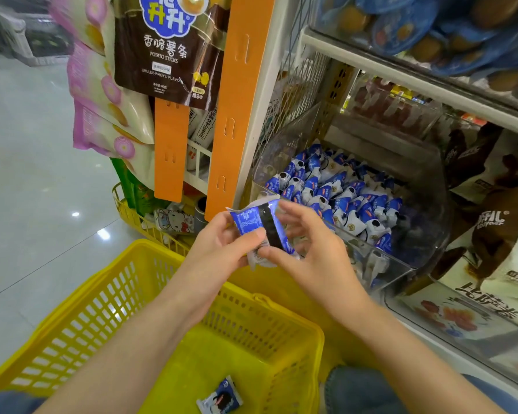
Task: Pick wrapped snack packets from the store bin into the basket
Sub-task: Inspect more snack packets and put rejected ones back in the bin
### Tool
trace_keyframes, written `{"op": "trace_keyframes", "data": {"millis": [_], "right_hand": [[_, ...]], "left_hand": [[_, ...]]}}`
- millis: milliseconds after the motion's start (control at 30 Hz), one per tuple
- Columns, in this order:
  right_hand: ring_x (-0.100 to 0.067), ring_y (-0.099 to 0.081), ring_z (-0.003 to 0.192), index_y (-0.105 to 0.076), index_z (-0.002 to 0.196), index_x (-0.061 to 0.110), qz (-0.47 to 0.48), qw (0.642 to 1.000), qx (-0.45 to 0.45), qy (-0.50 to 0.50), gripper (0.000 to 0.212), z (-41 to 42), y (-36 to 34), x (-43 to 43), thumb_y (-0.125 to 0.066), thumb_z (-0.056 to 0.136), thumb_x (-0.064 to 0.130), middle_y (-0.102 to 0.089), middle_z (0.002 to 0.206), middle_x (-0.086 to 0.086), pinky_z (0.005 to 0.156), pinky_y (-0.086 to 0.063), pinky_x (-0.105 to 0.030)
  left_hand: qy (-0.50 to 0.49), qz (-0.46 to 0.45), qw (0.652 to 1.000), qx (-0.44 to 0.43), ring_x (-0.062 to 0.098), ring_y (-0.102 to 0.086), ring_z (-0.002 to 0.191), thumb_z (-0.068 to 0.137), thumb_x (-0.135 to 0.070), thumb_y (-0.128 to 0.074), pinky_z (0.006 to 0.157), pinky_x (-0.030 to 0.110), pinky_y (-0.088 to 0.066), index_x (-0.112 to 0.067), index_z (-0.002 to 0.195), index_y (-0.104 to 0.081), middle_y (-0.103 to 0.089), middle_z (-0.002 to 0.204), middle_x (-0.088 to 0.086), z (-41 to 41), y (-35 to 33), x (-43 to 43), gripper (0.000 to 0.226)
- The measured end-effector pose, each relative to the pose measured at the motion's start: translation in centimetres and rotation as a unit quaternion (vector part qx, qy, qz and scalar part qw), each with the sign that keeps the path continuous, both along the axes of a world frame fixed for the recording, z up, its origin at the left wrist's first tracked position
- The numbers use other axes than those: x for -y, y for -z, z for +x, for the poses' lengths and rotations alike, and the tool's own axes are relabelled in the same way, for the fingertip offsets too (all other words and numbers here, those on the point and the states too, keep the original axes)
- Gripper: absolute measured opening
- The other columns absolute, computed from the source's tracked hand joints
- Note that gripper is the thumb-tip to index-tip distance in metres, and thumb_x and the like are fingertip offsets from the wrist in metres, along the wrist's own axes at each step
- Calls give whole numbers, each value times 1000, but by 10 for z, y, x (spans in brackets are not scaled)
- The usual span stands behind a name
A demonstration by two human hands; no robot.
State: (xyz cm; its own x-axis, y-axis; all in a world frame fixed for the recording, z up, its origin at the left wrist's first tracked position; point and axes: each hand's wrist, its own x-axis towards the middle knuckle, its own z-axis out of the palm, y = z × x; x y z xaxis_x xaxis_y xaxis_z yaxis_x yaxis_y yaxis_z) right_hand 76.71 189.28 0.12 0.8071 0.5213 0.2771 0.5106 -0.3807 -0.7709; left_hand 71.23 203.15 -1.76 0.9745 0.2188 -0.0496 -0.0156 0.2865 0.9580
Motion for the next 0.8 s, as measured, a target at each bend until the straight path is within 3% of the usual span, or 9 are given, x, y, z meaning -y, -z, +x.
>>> {"op": "trace_keyframes", "data": {"millis": [167, 267, 367, 433, 500, 600, 700, 800], "right_hand": [[1, -62, 73, -56, 100, 31, 86, 982, -164, -37, 13, 1, -5, 0, -54, 90, 22, -68, 82, 15, 65, -52, -19], [-6, -65, 62, -61, 93, 24, 118, 970, -211, -35, 14, 2, -6, 3, -49, 94, 19, -68, 77, 7, 56, -53, -19], [-11, -67, 61, -61, 88, 20, 134, 959, -249, -15, 13, 0, 0, 1, -50, 93, 16, -68, 80, 0, 56, -56, -22], [-13, -68, 63, -58, 89, 16, 129, 957, -259, -2, 15, -2, 6, -2, -45, 96, 17, -67, 89, -7, 58, -58, -25], [-14, -68, 62, -56, 85, 15, 130, 954, -269, 9, 21, -3, 9, -5, -40, 98, 18, -66, 86, -5, 58, -58, -27], [-13, -69, 63, -59, 82, 17, 122, 958, -258, 18, 24, -6, 12, -8, -41, 98, 19, -68, 71, 3, 56, -57, -26], [-11, -70, 69, -63, 84, 22, 88, 976, -198, 28, 22, -6, 15, -8, -45, 97, 20, -70, 80, 0, 60, -57, -26], [-7, -69, 74, -63, 87, 27, 72, 987, -137, 34, 21, -3, 13, -5, -45, 96, 21, -71, 84, 2, 63, -56, -23]], "left_hand": [[32, 71, 996, 52, 3, -64, 99, 89, -23, -55, 75, 15, -51, -28, 117, -57, -69, 108, -13, 1, -1, -4, 29], [40, 151, 985, 76, -4, -61, 98, 91, -17, -54, 76, 10, -47, -36, 116, -52, -67, 107, -16, 2, 0, -5, 31], [-65, 302, 947, 83, -3, -55, 97, 88, -15, -60, 81, 12, -43, -36, 111, -47, -57, 108, -15, 2, 4, -5, 34], [-123, 413, 897, 104, -1, -48, 97, 85, -19, -63, 82, 11, -37, -31, 104, -46, -49, 104, -18, 1, 7, -2, 29], [-123, 462, 872, 107, -2, -44, 93, 81, -32, -62, 78, 10, -36, -33, 100, -45, -44, 100, -21, -1, 9, 2, 26], [-100, 462, 877, 84, -8, -44, 99, 73, -46, -60, 72, 6, -39, -36, 100, -43, -40, 100, -19, -3, 11, 5, 34], [-97, 468, 874, 85, -7, -47, 95, 80, -39, -61, 70, 8, -41, -34, 102, -46, -45, 99, -20, -3, 11, 2, 27], [-82, 480, 868, 97, -4, -48, 94, 88, -32, -53, 77, 7, -38, -31, 108, -50, -54, 105, -18, -3, 9, -2, 21]]}}
